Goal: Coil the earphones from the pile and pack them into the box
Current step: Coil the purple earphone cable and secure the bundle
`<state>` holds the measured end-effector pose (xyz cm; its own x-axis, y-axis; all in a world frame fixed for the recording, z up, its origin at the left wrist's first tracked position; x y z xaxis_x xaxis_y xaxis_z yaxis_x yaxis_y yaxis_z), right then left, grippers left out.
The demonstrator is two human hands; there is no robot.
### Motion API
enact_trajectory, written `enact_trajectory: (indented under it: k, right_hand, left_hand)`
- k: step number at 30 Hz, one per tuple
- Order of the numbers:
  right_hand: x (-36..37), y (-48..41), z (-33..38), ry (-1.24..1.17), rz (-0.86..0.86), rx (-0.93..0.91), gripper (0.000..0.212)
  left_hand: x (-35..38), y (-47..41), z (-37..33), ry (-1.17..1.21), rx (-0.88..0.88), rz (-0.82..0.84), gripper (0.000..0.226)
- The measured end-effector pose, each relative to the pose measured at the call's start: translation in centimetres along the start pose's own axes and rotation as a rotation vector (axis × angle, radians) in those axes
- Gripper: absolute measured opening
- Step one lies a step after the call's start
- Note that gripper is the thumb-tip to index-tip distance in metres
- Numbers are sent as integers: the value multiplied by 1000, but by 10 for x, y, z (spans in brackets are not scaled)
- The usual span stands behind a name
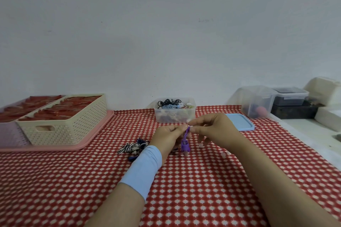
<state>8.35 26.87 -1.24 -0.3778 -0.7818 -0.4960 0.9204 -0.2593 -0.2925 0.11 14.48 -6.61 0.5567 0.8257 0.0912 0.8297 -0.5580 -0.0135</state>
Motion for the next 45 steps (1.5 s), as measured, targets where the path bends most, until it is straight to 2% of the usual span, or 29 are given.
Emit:
enact_trajectory:
  k: [5, 13, 17, 24, 29, 37, 45]
  right_hand:
    - [1, 0, -1, 13, 44, 9, 14]
    - [5, 5, -17, -221, 122, 153, 14]
    - [8, 5, -19, -254, 143, 180, 12]
    - [11, 6, -19, -212, 155, 203, 11]
    - [8, 5, -17, -295, 82, 201, 15]
    - [4, 4, -11, -129, 34, 136, 9]
    - [2, 3, -4, -113, 28, 77, 10]
  left_hand:
    - [-1, -2, 2, 25, -20, 8, 27]
    - [7, 2, 0, 91, 2, 120, 22]
    - [9, 2, 1, 111, -14, 121, 20]
    - [9, 3, -1, 86, 13, 136, 20]
    - [6, -1, -4, 93, 35, 88, 18]
    - [0, -1, -7, 12, 76, 35, 12]
    - [1, 0, -11, 12, 90, 52, 10]
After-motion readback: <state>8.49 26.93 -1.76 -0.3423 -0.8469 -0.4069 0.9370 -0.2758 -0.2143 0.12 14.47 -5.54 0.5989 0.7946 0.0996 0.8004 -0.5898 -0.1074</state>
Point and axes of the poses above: each hand's wrist, its own y-axis away from the middle knuckle, its own x-axis out of the palm, z = x × y, the point moved 9 cm from there along -y, towards the middle knuckle, and after that the axes turned 9 degrees about y, right-handed, at the moved point
